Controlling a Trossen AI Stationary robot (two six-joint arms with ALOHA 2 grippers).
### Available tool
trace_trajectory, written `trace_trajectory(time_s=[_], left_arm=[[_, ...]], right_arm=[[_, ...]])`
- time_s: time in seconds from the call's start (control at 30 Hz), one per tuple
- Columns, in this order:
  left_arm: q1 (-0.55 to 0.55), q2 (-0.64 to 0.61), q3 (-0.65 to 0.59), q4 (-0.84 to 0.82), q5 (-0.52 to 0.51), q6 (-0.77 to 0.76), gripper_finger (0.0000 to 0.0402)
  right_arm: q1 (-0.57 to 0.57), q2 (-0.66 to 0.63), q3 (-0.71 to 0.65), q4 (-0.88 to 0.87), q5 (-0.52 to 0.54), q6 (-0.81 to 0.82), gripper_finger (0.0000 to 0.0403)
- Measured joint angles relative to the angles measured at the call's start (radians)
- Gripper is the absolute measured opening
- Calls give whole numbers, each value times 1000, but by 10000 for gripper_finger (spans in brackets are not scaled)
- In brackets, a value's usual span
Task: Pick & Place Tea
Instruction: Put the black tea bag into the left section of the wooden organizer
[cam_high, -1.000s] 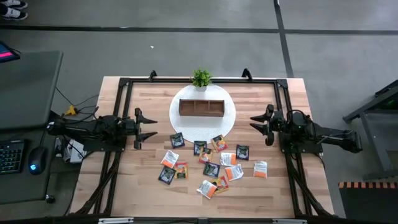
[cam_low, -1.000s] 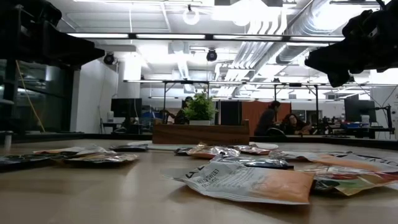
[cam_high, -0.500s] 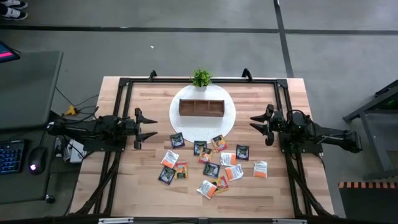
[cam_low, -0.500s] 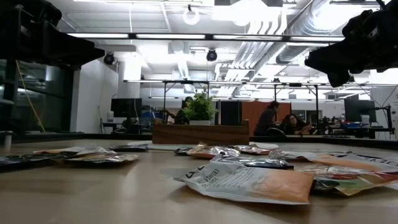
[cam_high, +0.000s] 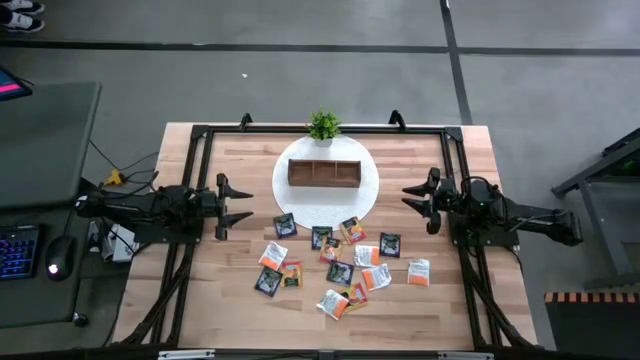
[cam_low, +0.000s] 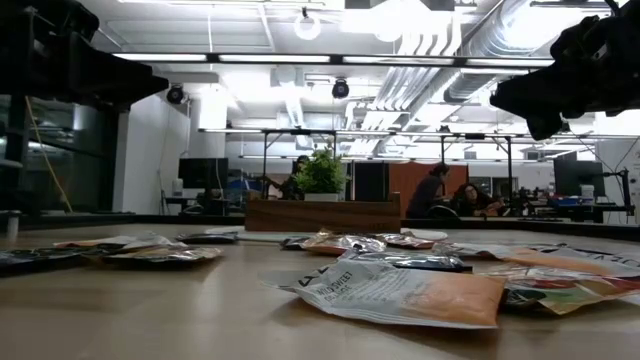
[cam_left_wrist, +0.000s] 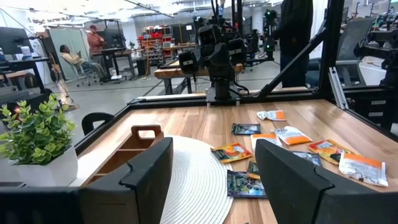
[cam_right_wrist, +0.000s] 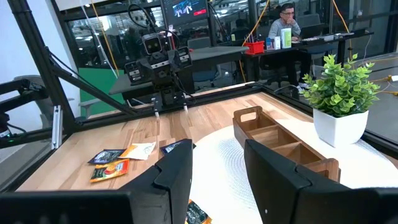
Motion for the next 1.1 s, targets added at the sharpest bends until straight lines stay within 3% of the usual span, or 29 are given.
trace_trajectory(time_s=[0.2,0.43,1.1], left_arm=[[0,0,0,5,2,-54,225],[0,0,0,6,4,-223,225],[0,1,37,-29,1,-335,225]], right_arm=[[0,0,0,0,0,0,142],[0,0,0,0,0,0,142],[0,0,0,0,0,0,142]])
